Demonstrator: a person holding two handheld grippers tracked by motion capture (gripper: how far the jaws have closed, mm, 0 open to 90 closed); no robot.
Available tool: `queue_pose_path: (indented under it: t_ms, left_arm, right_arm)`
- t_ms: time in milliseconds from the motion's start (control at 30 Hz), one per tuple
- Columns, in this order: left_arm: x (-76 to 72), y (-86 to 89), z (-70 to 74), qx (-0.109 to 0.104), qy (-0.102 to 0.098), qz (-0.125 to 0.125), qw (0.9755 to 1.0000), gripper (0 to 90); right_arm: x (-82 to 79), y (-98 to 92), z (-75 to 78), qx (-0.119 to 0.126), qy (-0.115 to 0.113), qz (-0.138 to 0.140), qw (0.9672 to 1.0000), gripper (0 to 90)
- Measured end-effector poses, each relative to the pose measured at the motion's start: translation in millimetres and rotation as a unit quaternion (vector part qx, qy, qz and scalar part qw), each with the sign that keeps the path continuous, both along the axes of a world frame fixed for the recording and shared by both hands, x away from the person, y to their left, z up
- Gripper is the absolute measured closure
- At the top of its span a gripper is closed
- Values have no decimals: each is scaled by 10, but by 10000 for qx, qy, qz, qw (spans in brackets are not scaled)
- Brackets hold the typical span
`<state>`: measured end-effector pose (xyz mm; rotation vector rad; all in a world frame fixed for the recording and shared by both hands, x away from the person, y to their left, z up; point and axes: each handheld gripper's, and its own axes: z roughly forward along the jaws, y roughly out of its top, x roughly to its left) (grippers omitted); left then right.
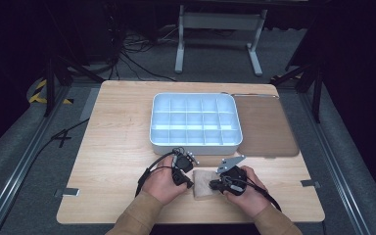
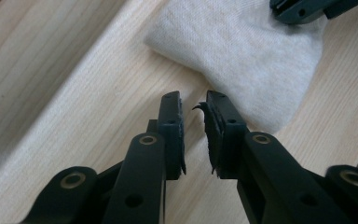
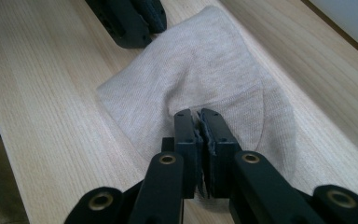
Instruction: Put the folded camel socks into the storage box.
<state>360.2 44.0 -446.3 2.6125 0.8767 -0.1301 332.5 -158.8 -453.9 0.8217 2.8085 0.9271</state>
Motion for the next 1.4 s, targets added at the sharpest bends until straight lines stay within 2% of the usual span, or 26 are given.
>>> queue_pose_path:
  t_ms: [133, 367, 667, 867, 1033, 1133, 1267, 1400]
  left_arm:
    - [12, -33, -2, -7, 47, -11, 10000, 817]
    - [26, -64, 38, -80, -5, -96, 9999, 822]
    - [18, -88, 123, -607, -150, -237, 9978, 818]
    - [-8, -118, 157, -736, -245, -373, 9963, 825]
    - [-38, -229, 159, -957, -247, -481, 9939, 815]
    - [-53, -303, 140, -889, -326, -636, 9935, 815]
    - [-55, -301, 143, -874, -352, -642, 9935, 814]
    - [-59, -285, 158, -833, -336, -581, 9943, 813]
  right_arm:
    - [-8, -21, -10, 74, -13, -24, 10000, 860]
    - [-20, -36, -24, 138, -82, -27, 9999, 860]
    - [-37, -50, -36, 175, -175, 7, 9997, 861]
    - [-33, -52, -36, 192, -150, 18, 9997, 860]
    - [-29, -57, -40, 207, -148, 9, 9997, 858]
    - [-28, -58, -47, 240, -146, 23, 9996, 856]
    - [-32, -56, -45, 225, -172, 42, 9996, 851]
    - [-51, -49, -21, 168, -218, 77, 9996, 804]
